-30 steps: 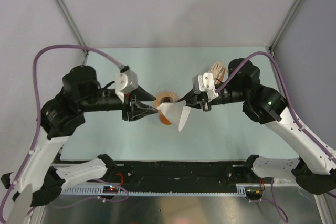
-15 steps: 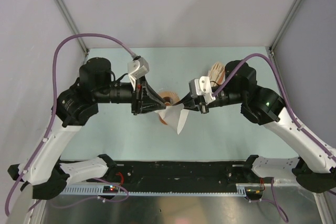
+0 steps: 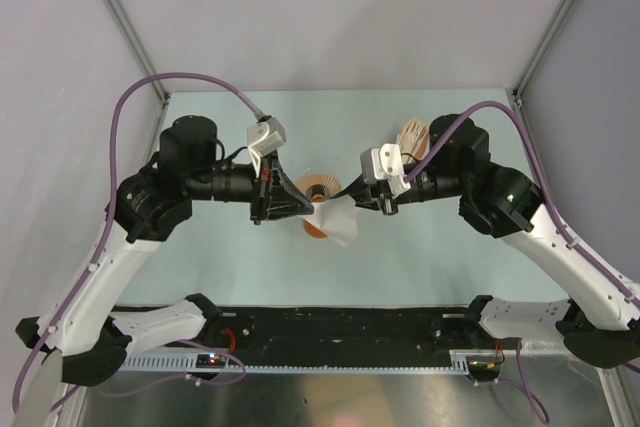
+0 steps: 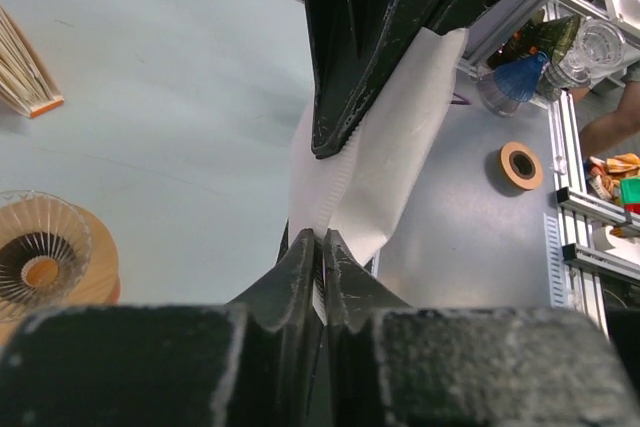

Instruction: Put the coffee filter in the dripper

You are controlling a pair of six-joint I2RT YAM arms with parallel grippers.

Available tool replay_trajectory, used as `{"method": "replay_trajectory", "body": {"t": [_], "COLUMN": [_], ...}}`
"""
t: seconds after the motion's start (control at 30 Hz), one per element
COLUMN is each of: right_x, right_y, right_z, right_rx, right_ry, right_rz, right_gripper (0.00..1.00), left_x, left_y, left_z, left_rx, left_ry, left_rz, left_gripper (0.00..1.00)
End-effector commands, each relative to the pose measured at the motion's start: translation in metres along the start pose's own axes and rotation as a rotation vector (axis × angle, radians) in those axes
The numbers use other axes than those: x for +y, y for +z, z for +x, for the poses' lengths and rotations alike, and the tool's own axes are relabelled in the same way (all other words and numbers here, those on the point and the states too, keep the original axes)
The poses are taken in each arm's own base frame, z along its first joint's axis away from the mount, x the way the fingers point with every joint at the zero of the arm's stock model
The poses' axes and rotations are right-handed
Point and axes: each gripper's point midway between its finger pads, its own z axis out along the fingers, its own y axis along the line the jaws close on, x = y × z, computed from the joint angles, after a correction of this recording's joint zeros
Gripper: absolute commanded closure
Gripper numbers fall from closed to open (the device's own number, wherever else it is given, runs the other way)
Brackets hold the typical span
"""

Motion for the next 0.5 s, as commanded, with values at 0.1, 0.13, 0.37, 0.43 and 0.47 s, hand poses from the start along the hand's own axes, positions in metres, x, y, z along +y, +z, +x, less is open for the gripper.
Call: {"method": "replay_trajectory", "body": {"t": [0.1, 0.13, 0.37, 0.43, 0.47], "right_x": [-0.011, -0.013, -0.021, -0.023, -0.025], "right_y": [-0.013, -0.014, -0.019, -0.022, -0.025], "right_z": [-0.022, -0.023, -0.023, -0.023, -0.021], "right_rx": [-0.049, -0.051, -0.049, -0.043, -0.035], "right_ry": [-0.038, -0.035, -0.011, 0.022, 0.043], "right_rz": [0.048, 0.055, 0.097, 0.125, 0.144], "right_gripper": [1.0, 1.0, 0.82, 0.63, 0.57], "left_x": [-0.009, -0.009, -0.002, -0.001, 0.001], "left_y": [-0.006, -0.007, -0.009, -0.01, -0.01], "left_z": [-0.007, -0.007, -0.013, -0.016, -0.019], "left_rx": [-0.026, -0.026, -0.039, -0.05, -0.06], "left_ry": [-0.017, -0.032, -0.092, -0.108, -0.112], "left_rz": [0.054, 0.058, 0.071, 0.068, 0.066], "left_gripper": [0.99, 0.99, 1.0, 1.0, 1.0]}}
